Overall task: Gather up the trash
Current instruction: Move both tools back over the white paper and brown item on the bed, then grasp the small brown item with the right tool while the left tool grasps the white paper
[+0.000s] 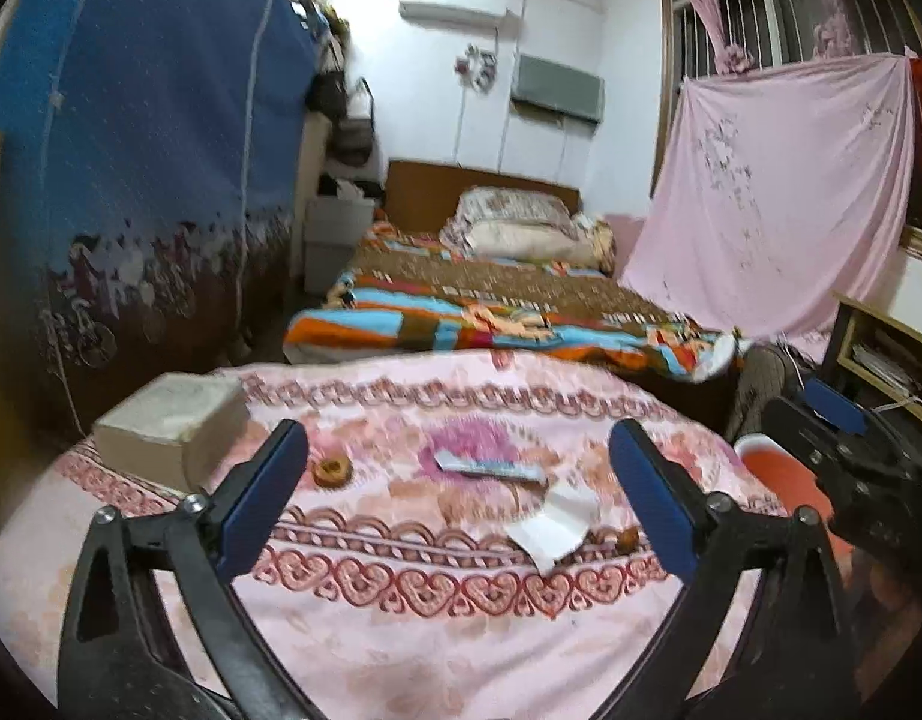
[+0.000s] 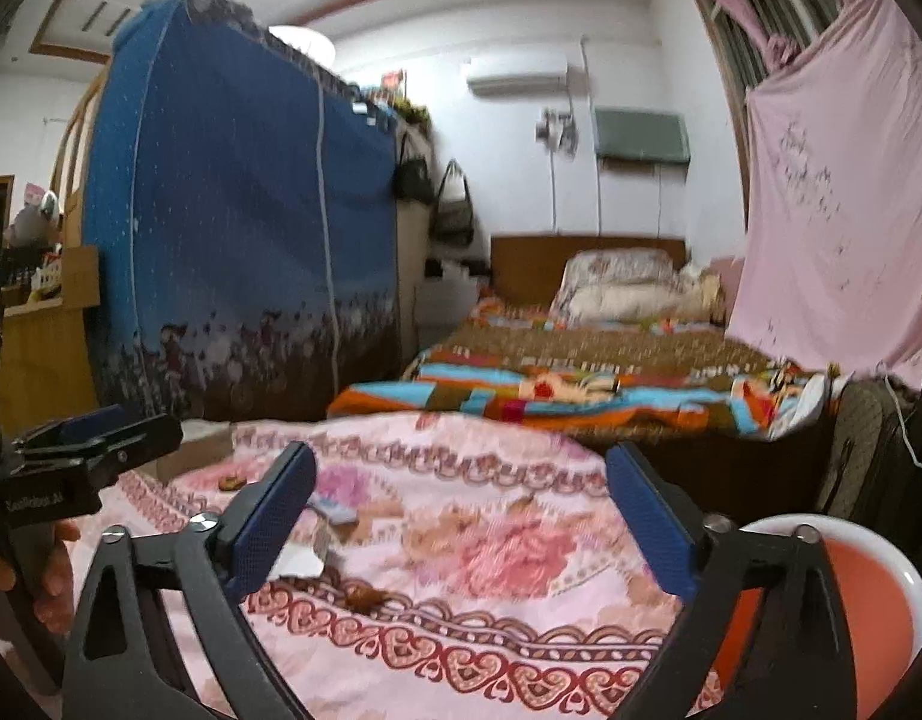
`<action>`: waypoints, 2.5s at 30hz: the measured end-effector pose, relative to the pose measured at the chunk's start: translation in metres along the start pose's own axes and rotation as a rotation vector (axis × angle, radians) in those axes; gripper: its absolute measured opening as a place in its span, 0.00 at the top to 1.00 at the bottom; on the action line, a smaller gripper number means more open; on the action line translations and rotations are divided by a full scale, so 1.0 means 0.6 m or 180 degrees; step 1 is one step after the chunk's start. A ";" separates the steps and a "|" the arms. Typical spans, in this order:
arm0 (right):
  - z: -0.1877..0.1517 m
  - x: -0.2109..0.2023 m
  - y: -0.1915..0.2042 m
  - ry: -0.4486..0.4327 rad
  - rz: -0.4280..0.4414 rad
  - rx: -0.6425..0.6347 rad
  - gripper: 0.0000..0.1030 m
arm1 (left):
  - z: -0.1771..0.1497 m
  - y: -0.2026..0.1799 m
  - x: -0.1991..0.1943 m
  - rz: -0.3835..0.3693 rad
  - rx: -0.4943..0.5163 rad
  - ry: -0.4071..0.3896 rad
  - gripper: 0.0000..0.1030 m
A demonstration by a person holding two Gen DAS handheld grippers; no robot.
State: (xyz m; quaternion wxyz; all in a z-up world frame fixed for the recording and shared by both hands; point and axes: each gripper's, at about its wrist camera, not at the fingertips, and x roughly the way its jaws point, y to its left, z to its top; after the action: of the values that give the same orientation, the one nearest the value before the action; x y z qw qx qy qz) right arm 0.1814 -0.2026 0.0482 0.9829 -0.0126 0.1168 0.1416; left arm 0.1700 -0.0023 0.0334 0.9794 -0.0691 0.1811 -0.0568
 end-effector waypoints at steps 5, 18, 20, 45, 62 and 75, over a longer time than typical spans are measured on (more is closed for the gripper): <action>-0.007 0.023 -0.004 0.0307 0.0078 0.0047 0.24 | -0.004 -0.007 0.019 -0.0166 0.0031 0.0272 0.40; -0.025 0.061 -0.019 0.0890 0.0249 0.0244 0.50 | -0.029 -0.016 0.085 -0.0553 -0.0067 0.1138 0.81; -0.026 0.062 -0.021 0.0907 0.0255 0.0261 0.50 | -0.033 -0.017 0.094 -0.0566 -0.0082 0.1257 0.81; -0.051 0.106 -0.015 0.1435 0.0544 0.0328 0.50 | -0.045 -0.032 0.108 -0.0626 -0.0010 0.1439 1.00; -0.074 0.147 0.033 0.1891 0.0830 -0.0001 0.70 | -0.046 0.006 0.105 -0.0440 -0.0425 0.1291 1.00; -0.059 0.116 0.033 0.1576 0.0811 -0.0046 0.76 | -0.031 -0.008 0.065 -0.0399 -0.0227 0.0897 1.00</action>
State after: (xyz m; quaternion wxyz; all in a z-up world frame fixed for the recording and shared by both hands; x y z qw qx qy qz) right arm 0.2329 -0.1666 -0.0025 0.8986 -0.0390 0.3531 0.2574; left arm 0.1993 -0.0148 0.0035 0.9357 -0.1063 0.3140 -0.1205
